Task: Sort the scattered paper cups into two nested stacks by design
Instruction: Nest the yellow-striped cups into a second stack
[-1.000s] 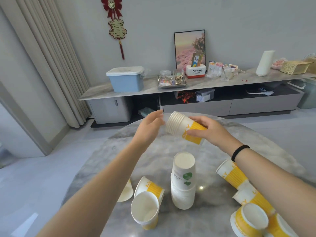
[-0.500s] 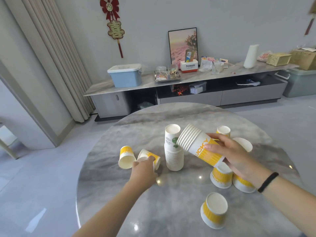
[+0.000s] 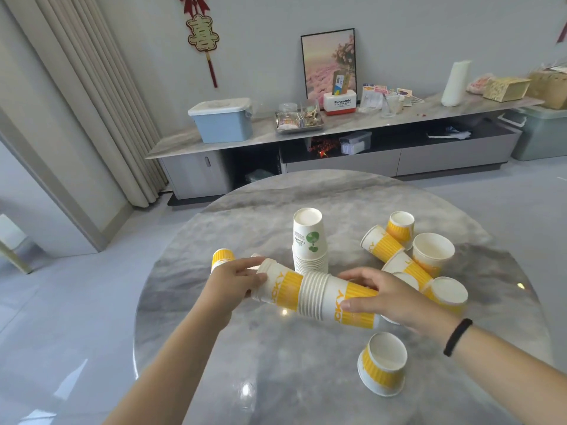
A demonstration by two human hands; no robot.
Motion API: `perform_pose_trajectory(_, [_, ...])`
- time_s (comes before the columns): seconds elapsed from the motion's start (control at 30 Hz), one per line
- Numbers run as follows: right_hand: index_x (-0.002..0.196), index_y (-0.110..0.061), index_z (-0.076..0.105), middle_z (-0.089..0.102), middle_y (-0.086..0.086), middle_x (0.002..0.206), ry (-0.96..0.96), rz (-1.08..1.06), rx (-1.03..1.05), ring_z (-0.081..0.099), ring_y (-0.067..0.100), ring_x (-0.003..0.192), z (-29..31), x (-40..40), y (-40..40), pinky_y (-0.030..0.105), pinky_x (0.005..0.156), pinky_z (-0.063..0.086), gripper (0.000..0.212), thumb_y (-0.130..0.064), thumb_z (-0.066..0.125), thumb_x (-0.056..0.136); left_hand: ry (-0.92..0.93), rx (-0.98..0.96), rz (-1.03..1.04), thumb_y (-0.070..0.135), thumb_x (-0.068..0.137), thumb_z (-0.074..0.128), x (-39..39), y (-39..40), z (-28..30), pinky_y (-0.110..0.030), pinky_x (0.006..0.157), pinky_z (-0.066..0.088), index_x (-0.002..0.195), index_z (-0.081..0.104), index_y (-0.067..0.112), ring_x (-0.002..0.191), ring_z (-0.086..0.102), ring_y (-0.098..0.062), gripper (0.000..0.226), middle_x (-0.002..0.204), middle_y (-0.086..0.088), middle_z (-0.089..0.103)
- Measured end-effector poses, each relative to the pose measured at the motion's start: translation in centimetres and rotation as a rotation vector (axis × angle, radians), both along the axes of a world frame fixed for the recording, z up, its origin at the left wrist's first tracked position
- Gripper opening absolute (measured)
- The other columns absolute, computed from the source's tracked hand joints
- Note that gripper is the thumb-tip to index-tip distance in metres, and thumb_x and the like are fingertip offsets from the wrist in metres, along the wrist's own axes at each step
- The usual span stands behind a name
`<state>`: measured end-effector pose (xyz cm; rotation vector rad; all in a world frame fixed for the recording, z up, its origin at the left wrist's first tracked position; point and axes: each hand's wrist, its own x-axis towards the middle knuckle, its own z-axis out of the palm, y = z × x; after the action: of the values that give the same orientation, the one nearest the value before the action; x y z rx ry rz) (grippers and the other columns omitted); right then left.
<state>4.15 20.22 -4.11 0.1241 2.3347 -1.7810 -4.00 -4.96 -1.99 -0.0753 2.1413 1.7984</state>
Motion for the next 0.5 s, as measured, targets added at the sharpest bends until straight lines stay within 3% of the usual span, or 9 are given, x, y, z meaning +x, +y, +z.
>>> perform_pose_trajectory(0.13, [0.113,-0.031,0.061,0.067,-0.01,0.112,0.015,0.021,-0.003,0.062,0.005,0.105,-0.9,-0.3,-1.5,0.025,0.092,0.05,0.065,-0.044,0.081,0.053,-0.204,0.177,-0.102,0.0,0.085,0.06,0.8,1.3,-0.3,-0.028,0.076,0.055,0.099,0.068,0.014,0.077,0.066,-0.016,0.022,0.082,-0.003,0.072])
perform_pose_trajectory(0.23, [0.115,-0.03,0.06,0.066,-0.01,0.114,0.021,-0.042,0.019,0.061,0.005,0.106,-1.9,-0.9,-1.8,0.028,0.093,0.049,0.061,-0.038,0.083,0.059,-0.21,0.178,-0.051,0.009,0.091,0.055,-0.2,2.0,-0.9,-0.021,0.066,0.057,0.097,0.068,0.01,0.076,0.065,-0.016,0.014,0.09,-0.006,0.069])
perform_pose_trajectory(0.3, [0.116,-0.027,0.06,0.065,-0.009,0.114,0.011,-0.082,0.043,0.061,0.006,0.106,-2.2,-1.3,-1.7,0.028,0.093,0.048,0.055,-0.03,0.083,0.066,0.01,-0.115,0.075,0.016,0.092,0.054,-2.2,1.9,-1.9,-0.011,0.056,0.05,0.102,0.067,0.008,0.077,0.064,-0.014,0.018,0.099,-0.007,0.065])
perform_pose_trajectory(0.37, [0.116,-0.025,0.059,0.064,-0.009,0.113,0.006,-0.098,0.063,0.06,0.007,0.105,-2.3,-1.7,-1.5,0.026,0.092,0.048,0.052,-0.025,0.081,0.069,0.266,-0.545,0.122,0.025,0.093,0.053,-4.3,1.6,-3.3,-0.015,0.072,0.044,0.122,0.06,0.011,0.098,0.063,-0.019,0.033,0.121,-0.006,0.061])
perform_pose_trajectory(0.4, [0.116,-0.025,0.059,0.064,-0.009,0.113,0.004,-0.096,0.073,0.06,0.007,0.105,-2.4,-1.8,-1.5,0.025,0.091,0.047,0.051,-0.023,0.08,0.07,0.297,-0.674,0.097,0.029,0.093,0.052,-5.1,1.5,-4.0,-0.021,0.083,0.041,0.131,0.053,0.013,0.112,0.058,-0.022,0.041,0.133,-0.005,0.054])
perform_pose_trajectory(0.43, [0.116,-0.025,0.058,0.063,-0.009,0.112,0.001,-0.095,0.081,0.059,0.006,0.105,-2.5,-2.0,-1.5,0.024,0.09,0.047,0.051,-0.023,0.08,0.07,0.285,-0.733,0.056,0.033,0.093,0.051,-5.9,1.4,-4.9,-0.027,0.093,0.04,0.138,0.044,0.013,0.121,0.054,-0.024,0.049,0.141,-0.006,0.048])
perform_pose_trajectory(0.5, [0.117,-0.025,0.058,0.063,-0.01,0.112,-0.002,-0.098,0.094,0.059,0.005,0.104,-2.7,-2.2,-1.5,0.023,0.088,0.047,0.051,-0.023,0.08,0.07,0.228,-0.729,-0.032,0.034,0.092,0.053,-6.8,1.6,-6.4,-0.037,0.102,0.041,0.144,0.031,0.011,0.119,0.056,-0.031,0.061,0.144,-0.011,0.044])
